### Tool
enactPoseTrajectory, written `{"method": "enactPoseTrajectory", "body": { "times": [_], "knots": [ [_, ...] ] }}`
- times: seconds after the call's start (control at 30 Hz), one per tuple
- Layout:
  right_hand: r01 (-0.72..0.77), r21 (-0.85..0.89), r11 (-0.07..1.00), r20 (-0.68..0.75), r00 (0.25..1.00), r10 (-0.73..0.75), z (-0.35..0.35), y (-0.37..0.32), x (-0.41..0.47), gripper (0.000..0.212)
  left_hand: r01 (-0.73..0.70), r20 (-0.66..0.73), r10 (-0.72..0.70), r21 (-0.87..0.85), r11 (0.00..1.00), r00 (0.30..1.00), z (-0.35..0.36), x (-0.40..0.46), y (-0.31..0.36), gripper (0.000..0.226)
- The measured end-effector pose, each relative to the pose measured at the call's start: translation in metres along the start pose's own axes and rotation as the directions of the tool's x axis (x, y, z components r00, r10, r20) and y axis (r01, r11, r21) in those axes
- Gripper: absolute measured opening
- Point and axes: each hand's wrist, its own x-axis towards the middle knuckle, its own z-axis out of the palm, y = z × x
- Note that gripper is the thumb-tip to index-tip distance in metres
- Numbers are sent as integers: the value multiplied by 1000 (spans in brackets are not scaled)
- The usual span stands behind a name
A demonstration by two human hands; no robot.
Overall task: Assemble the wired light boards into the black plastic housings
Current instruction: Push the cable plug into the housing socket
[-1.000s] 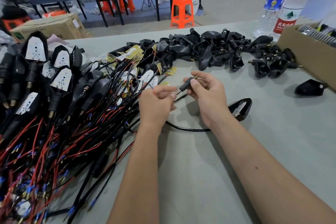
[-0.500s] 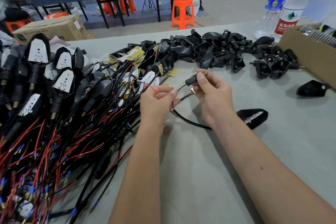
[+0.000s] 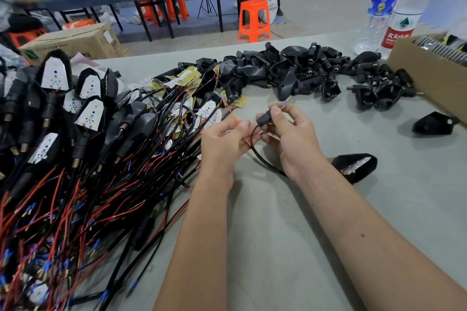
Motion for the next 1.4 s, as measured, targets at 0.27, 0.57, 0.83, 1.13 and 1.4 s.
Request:
{"method": "enactPoseTrajectory", "body": {
  "times": [0.27,0.57,0.83,1.13,1.4],
  "knots": [
    [71,40,997,-71,995,-68,-1,-2,2,11,-181,-39,179,-32,983,983,-9,4,15,22],
    [76,140,987,-54,996,-69,1,-6,-1,12,-315,11,354,487,815,935,-12,11,-3,31],
    [-1,105,994,-22,1000,4,-3,-6,-2,15,-349,162,310,415,840,937,-1,5,-7,22],
    [-26,163,986,-20,999,29,-2,-5,0,16,-357,115,342,427,831,933,2,2,-7,17],
    [-53,169,984,15,999,51,-1,-4,0,13,-349,107,339,457,818,935,1,5,-10,14]
  ]
}}
